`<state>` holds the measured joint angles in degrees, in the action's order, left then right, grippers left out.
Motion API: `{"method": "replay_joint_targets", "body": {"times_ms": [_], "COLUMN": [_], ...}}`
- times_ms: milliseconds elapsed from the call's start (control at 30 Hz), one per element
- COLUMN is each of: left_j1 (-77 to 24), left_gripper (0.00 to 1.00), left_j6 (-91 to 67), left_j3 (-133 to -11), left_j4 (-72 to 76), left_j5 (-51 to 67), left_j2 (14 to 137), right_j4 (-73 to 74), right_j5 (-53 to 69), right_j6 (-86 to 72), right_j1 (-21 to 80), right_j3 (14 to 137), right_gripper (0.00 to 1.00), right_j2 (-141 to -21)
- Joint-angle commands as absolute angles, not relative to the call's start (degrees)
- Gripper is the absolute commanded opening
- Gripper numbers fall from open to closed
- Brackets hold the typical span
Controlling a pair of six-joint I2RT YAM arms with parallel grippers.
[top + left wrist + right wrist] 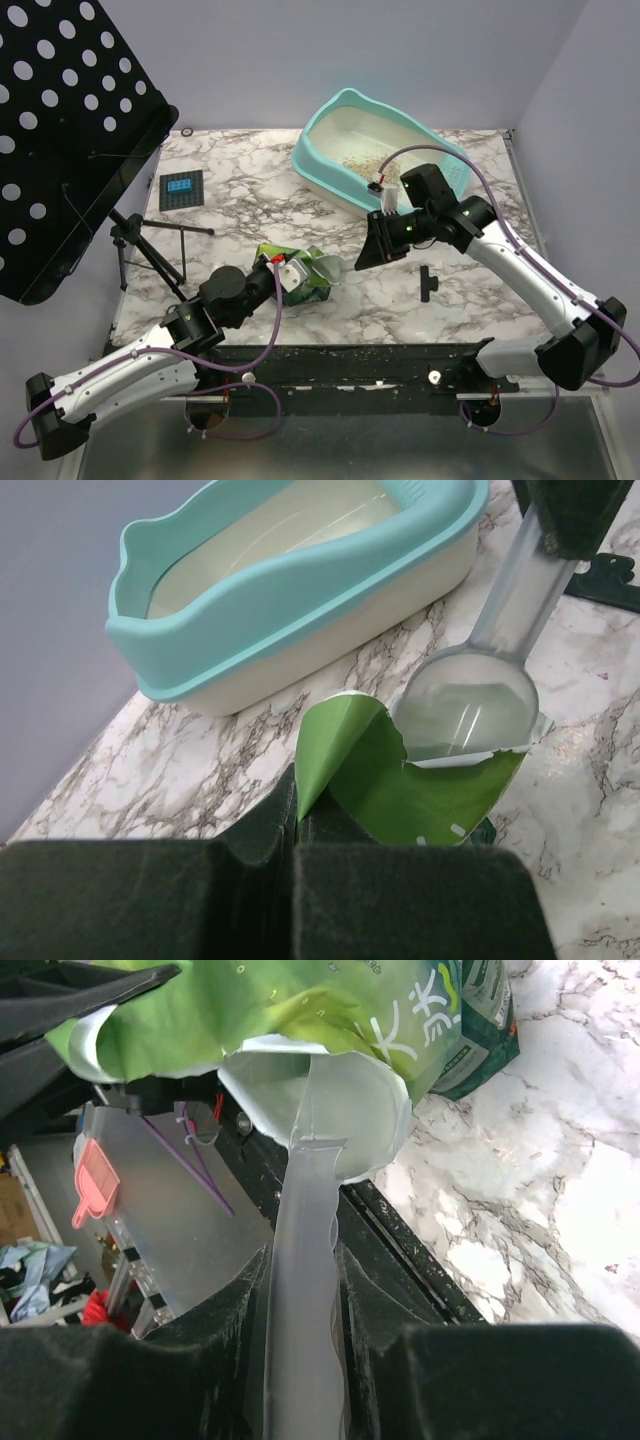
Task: Fill the litter box with clean litter
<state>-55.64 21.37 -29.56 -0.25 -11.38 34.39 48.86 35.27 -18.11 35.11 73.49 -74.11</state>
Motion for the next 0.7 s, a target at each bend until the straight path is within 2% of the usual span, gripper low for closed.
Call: {"method": "replay_joint_targets", "body": {"times_ms": [0, 267, 533, 667], "left_j1": [-55.72, -55.72, -55.72, -55.72], "left_gripper": [0.0, 0.0, 0.0, 0.0], "left_j6": [20.74, 19.95, 19.86, 20.13], "left_j3": [-31.46, -32.08, -31.91, -31.99], "left_j4": [-2.37, -2.81, -2.9, -2.81], "left_j5": [-13.62, -13.45, -13.53, -13.8], "left_j2": [33.49, 34.8, 34.81, 34.72], "right_j4": [46.67, 50.54, 43.08, 34.74], "right_j5": [33.32, 28.48, 29.62, 32.6], "right_j6": [-21.18, -23.55, -29.61, -33.39], "right_j1": [35.6, 35.6, 35.6, 35.51], "right_j3": [74.97, 81.03, 80.25, 77.0], "right_gripper": [0.0, 0.0, 0.0, 0.0], "right_j2": [-79.17, -89.72, -97.55, -99.05]}}
